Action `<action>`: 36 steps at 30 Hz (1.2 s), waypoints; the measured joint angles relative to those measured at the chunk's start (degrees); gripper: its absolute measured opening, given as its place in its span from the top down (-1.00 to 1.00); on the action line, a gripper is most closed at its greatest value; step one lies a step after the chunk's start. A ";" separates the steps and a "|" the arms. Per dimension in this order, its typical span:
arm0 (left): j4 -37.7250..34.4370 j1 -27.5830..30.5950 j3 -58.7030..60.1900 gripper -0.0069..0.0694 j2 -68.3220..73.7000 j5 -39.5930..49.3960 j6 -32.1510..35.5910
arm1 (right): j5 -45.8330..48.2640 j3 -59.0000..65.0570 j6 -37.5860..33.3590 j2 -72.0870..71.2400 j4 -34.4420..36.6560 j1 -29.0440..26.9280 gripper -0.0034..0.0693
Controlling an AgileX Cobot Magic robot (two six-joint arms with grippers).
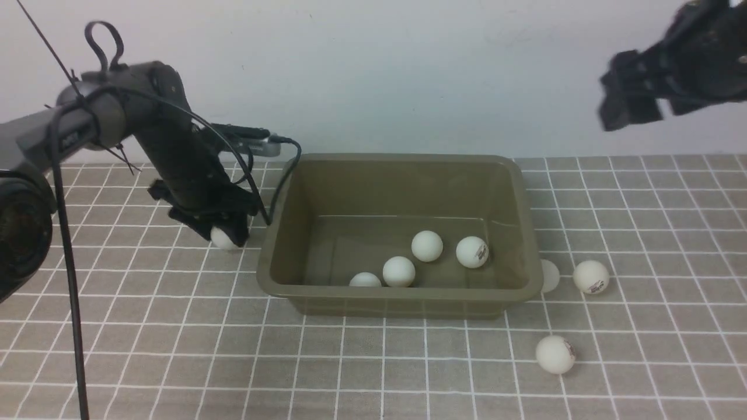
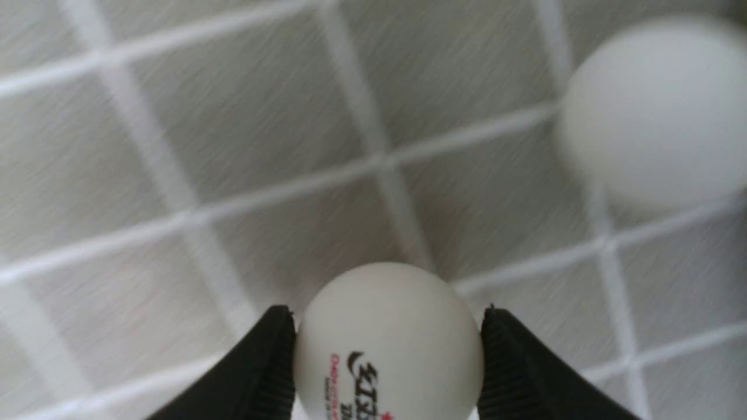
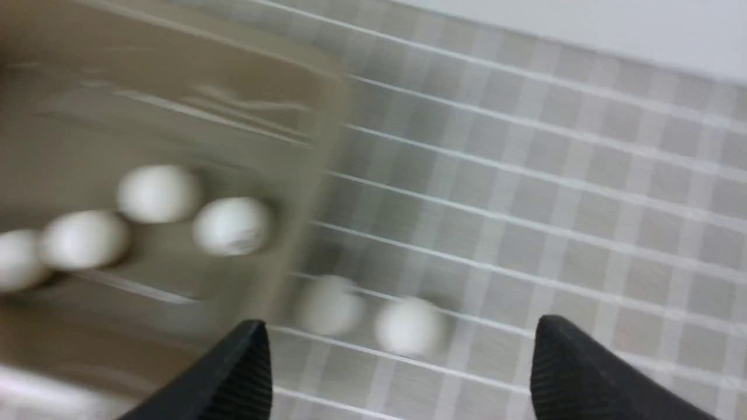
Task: Put the table tennis balls into the box on the grey coffee tablecloth.
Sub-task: 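Reach for and grasp a ping pong ball on the table beside the basket, then drop the ball into the bin, then reach for and grasp a ping pong ball on the table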
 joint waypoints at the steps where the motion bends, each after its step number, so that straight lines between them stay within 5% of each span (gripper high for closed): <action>1: 1.09 0.00 -1.02 -0.11 -1.13 1.20 -0.17 | 0.11 0.31 0.25 0.44 0.14 -2.18 -0.51; 7: -3.63 -1.45 -7.14 -0.11 -10.80 4.22 -0.34 | 0.62 7.81 -0.77 4.10 6.96 -12.40 -0.34; 12: -10.87 -6.12 -7.88 -0.11 -11.80 4.87 2.56 | -4.22 14.03 -3.22 9.30 12.32 -12.03 -0.38; 19: -12.04 -13.81 -7.88 -0.12 -6.90 4.87 4.28 | -13.45 15.44 -5.17 18.96 16.55 -8.79 -0.55; 25: -10.47 -16.54 -7.88 -0.61 -3.96 4.73 1.11 | -18.84 15.44 -5.94 24.50 17.66 -7.28 -0.57; 27: -8.81 -16.61 -8.27 -0.63 -4.04 4.91 -0.71 | -19.11 15.38 -6.30 25.42 17.24 -7.08 -0.49; 30: -4.76 -15.71 -11.09 -0.26 -5.50 5.06 -3.92 | -18.03 15.26 -6.39 26.03 13.91 -7.08 -0.04; 31: -4.21 -15.47 -11.51 -0.21 -5.65 5.12 -4.07 | -17.89 15.22 -6.38 25.96 13.61 -7.08 -0.04; 33: -1.39 -13.01 -13.62 0.45 -8.87 5.11 -4.94 | -14.94 14.26 -5.06 23.61 9.70 -7.08 -0.09; 36: -0.88 -7.90 -14.48 0.77 -13.32 5.18 -5.05 | -11.90 11.26 -3.07 16.97 9.06 -6.95 -0.09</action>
